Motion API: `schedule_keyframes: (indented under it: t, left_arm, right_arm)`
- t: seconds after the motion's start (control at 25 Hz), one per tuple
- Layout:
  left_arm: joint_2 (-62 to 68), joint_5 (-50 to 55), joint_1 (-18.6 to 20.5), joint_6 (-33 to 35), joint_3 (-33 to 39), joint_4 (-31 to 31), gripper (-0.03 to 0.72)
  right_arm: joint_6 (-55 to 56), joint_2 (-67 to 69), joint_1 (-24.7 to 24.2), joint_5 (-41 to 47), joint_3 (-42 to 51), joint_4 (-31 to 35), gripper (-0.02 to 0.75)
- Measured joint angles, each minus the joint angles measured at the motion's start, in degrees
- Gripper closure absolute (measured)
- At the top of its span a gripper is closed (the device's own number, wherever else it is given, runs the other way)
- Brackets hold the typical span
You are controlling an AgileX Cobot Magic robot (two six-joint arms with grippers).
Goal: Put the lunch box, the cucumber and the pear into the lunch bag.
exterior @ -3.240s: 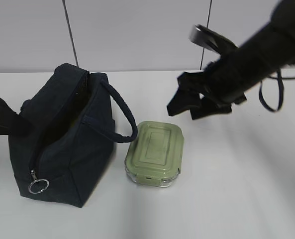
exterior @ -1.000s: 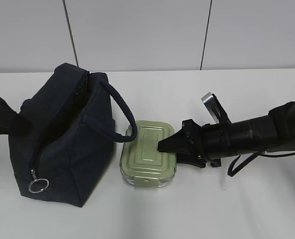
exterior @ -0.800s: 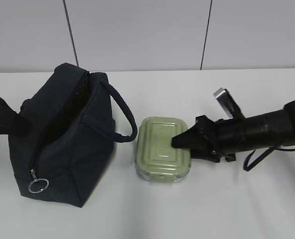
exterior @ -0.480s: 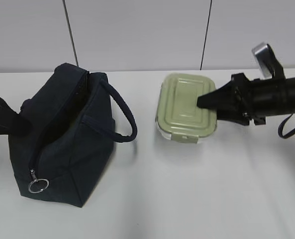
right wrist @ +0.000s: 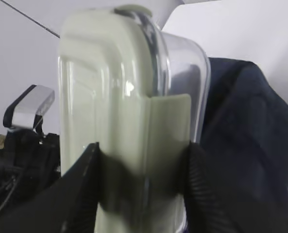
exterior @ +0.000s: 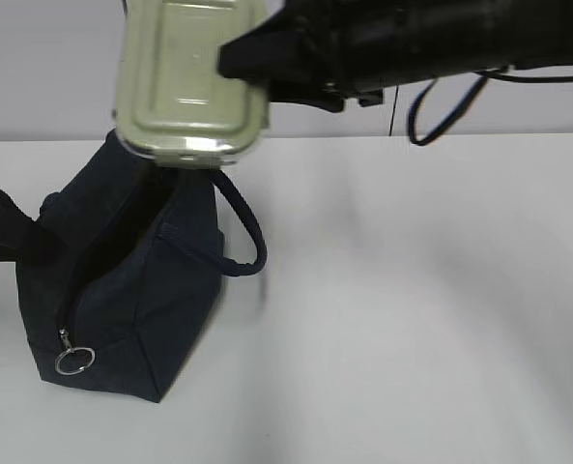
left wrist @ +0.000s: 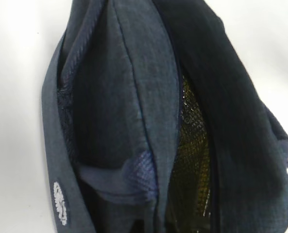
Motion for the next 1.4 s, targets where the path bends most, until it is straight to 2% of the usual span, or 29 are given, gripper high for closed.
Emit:
schedule_keyframes:
  t: [0.2,0.36,0.48,0.56,0.64,0.72,0.88,1.12,1.32,1.4]
  left_arm:
    - [0.0,0.02,0.0,0.0,0.0,-0.06,0.685]
    - [0.0,0.02,0.0,0.0,0.0,-0.06,0.685]
    - [0.0,0.02,0.0,0.0,0.0,-0.17,0.685]
    - [0.0,0.02,0.0,0.0,0.0,-0.31,0.685]
    - [0.0,-0.03,-0.02,0.0,0.0,-0.67,0.685]
    - [0.0,-0.09,-0.02,0.0,0.0,-0.9,0.685]
    - [0.0,-0.22,-0.02,0.0,0.0,-1.03,0.685]
    - [0.0,-0.16,-0.02,0.0,0.0,-0.89,0.685]
    - [0.0,-0.31,-0.02,0.0,-0.01,-0.75,0.685]
    - [0.0,-0.22,-0.02,0.0,-0.01,-0.62,0.685]
  right_arm:
    - [1.2,4.85,6.73,-9.25,-4.3,0.21,0.399]
    - [3.25,8.98,7.78,-11.03,-4.4,-1.82,0.399]
    - [11.28,10.14,7.78,-11.15,-4.4,-12.32,0.399]
    - [19.36,10.28,7.78,-10.6,-4.4,-23.43,0.399]
    - [26.32,10.28,7.78,-10.11,-4.54,-30.54,0.399]
    - [30.62,10.28,7.78,-9.73,-4.72,-34.77,0.399]
    - [34.12,11.51,7.91,-9.51,-5.4,-35.32,0.399]
    - [34.25,15.62,9.7,-9.29,-6.88,-31.09,0.4]
    - [33.43,18.98,11.87,-6.6,-14.0,-29.99,0.395]
    - [32.9,20.16,12.1,-4.48,-16.45,-29.89,0.355]
